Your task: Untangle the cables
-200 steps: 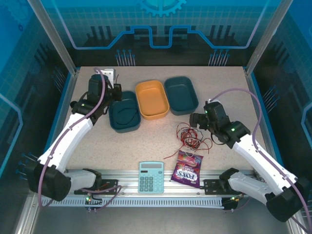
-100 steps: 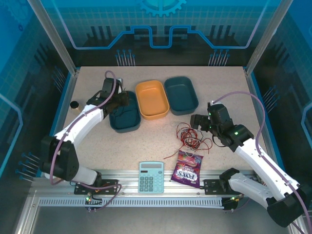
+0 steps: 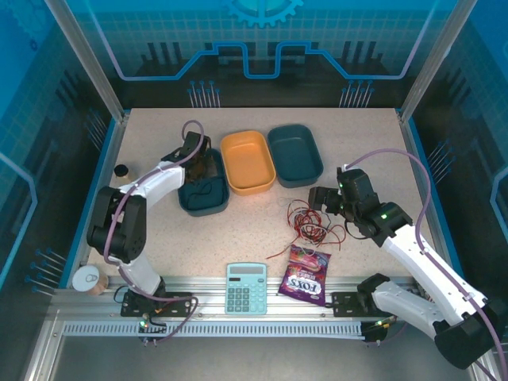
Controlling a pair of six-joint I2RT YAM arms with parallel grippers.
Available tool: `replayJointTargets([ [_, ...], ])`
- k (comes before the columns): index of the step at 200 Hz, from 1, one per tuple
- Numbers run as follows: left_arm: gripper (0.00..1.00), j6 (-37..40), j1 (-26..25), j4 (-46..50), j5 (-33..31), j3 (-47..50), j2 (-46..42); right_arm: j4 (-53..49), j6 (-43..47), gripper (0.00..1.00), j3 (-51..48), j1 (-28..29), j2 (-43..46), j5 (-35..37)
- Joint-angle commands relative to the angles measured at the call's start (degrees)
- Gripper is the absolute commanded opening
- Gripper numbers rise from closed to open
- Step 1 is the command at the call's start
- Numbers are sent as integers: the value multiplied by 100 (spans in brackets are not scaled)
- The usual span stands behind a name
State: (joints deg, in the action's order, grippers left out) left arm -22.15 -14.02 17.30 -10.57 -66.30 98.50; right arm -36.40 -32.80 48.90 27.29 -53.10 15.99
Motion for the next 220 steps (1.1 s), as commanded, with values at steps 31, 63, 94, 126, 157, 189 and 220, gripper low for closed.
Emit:
replayJointTargets([
  [31,42,-140,44,284,-180,-300,-156,18,-44,90,-88,-84,-120,-187],
  [63,53,-182,44,501,-446,-219,-471,50,-25,89,-70,-75,-256,-236],
  [94,59,-210,44,543,-456,-90,-683,72,-34,89,-22,-75,-374,-279],
  [126,76,-332,40,548,-244,93,-1101,41,1,85,31,-50,-471,-316],
  [157,99,-437,40,469,20,385,-1767,-59,12,77,113,81,-664,-257],
  [189,99,-592,31,222,331,848,-2600,-398,9,71,511,333,-1115,-148],
  [220,99,-795,21,-172,758,1486,-3398,-1275,-206,57,837,454,-1445,140],
])
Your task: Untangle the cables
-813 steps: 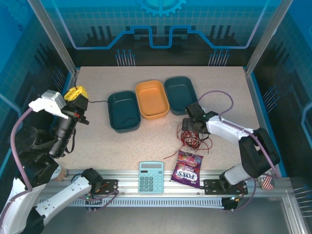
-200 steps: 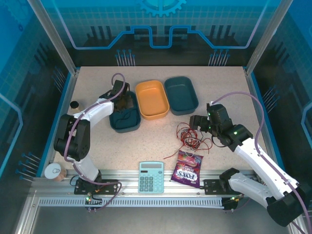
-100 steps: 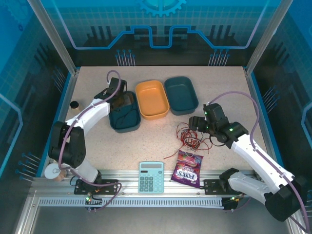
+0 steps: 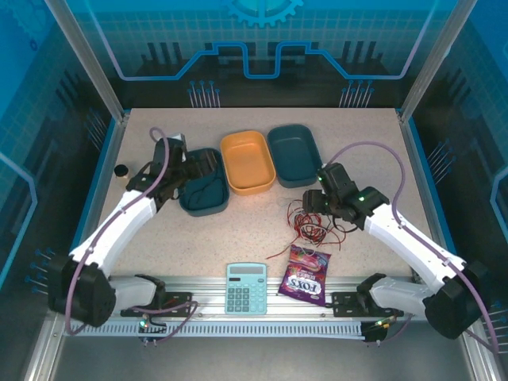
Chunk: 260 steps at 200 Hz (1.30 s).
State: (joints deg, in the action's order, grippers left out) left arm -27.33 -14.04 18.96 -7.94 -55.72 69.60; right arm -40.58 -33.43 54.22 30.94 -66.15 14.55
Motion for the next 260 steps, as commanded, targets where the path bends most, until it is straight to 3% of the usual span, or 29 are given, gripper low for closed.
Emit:
replayJointTargets([
  [1,99,-283,24,-348,509,451,-535,-883,-153,57,312,88,-138,298],
  [28,99,-425,20,-507,749,970,-1172,-1565,-408,51,303,21,-28,461],
  [55,99,-514,20,-503,781,1282,-1584,-1767,-500,46,40,-321,298,138],
  [95,99,-562,16,-649,857,1413,-1696,-905,-454,41,-743,-939,697,-930],
  [110,99,-580,13,-713,903,1409,-1682,-623,-445,36,-915,-1118,659,-1191],
  [156,99,-635,7,-736,944,1428,-1642,-155,-515,32,-1202,-1426,412,-1231],
  [220,99,-651,-2,-683,813,1394,-1625,720,-594,31,-1554,-1720,-86,-1875],
  [260,99,-651,-2,-648,795,1401,-1595,852,-603,20,-1605,-1721,-259,-1958],
])
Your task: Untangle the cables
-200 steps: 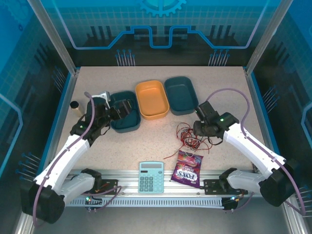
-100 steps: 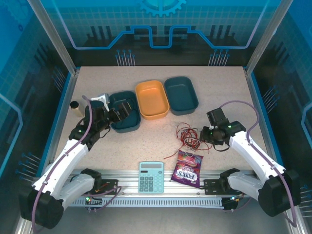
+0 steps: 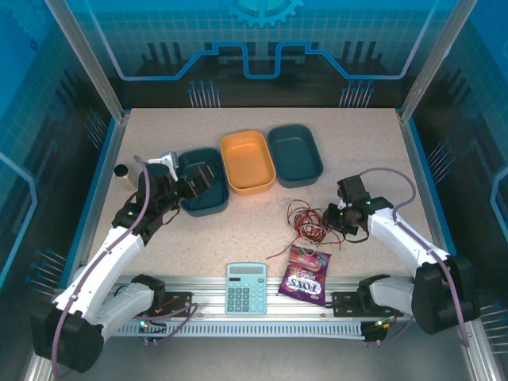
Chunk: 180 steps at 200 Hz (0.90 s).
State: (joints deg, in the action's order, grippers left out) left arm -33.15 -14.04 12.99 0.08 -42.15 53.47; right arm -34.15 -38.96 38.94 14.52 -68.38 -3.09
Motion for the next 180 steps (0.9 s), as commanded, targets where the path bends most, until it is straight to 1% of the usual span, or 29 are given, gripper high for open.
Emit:
replayJointTargets([
  [1,99,-69,2,-51,-7,46,20,217,-50,20,-87,-76,-40,-197],
  [23,99,-60,-2,-37,-15,39,23,290,-30,8,-96,-73,75,-257],
  [37,99,-58,-2,-34,-8,26,23,347,-15,3,-90,-71,262,-279],
  [62,99,-60,-2,-23,-3,21,27,374,142,2,11,-46,648,-280],
  [86,99,-43,-2,-42,52,-4,24,367,422,2,201,145,1047,-166],
  [123,99,95,-19,-92,249,-49,1,71,987,1,725,753,1370,577],
  [148,99,227,-38,-147,441,-84,-43,-121,1418,0,1111,1301,1313,1216],
  [154,99,238,-46,-177,481,-75,-56,-149,1504,0,1344,1414,1286,1349],
  [180,99,264,-55,-412,787,-22,-71,-132,1799,0,1705,1764,1133,1624],
])
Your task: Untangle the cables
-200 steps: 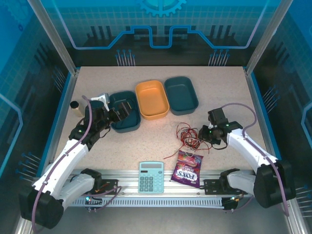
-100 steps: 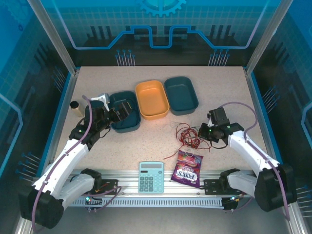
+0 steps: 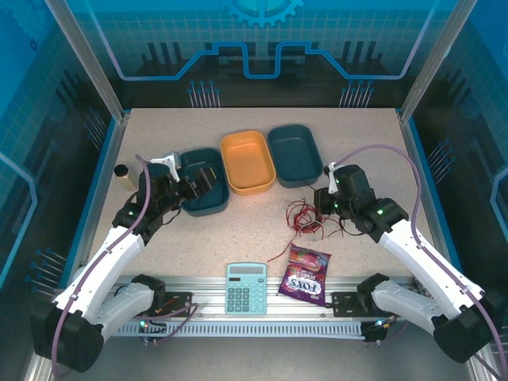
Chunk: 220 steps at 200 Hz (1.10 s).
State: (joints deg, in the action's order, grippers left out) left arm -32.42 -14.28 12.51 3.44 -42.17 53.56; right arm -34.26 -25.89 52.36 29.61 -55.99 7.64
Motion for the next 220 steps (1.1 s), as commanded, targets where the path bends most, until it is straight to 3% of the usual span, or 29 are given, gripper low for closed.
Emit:
replayJointTargets([
  [1,99,197,-31,-377,466,-19,-77,-119,499,0,385,274,-110,557],
  [47,99,210,-51,-1159,1436,109,-6,-63,934,0,979,653,-238,709],
  [102,99,-143,-446,-1778,2080,-202,344,561,1432,1,1032,731,-46,-11],
  [165,96,-1558,-1949,-3164,825,-439,1116,1924,1385,1,256,947,11,-194],
  [220,82,-2383,-2194,-4282,757,-578,2104,2467,1411,2,61,1332,-235,-197],
])
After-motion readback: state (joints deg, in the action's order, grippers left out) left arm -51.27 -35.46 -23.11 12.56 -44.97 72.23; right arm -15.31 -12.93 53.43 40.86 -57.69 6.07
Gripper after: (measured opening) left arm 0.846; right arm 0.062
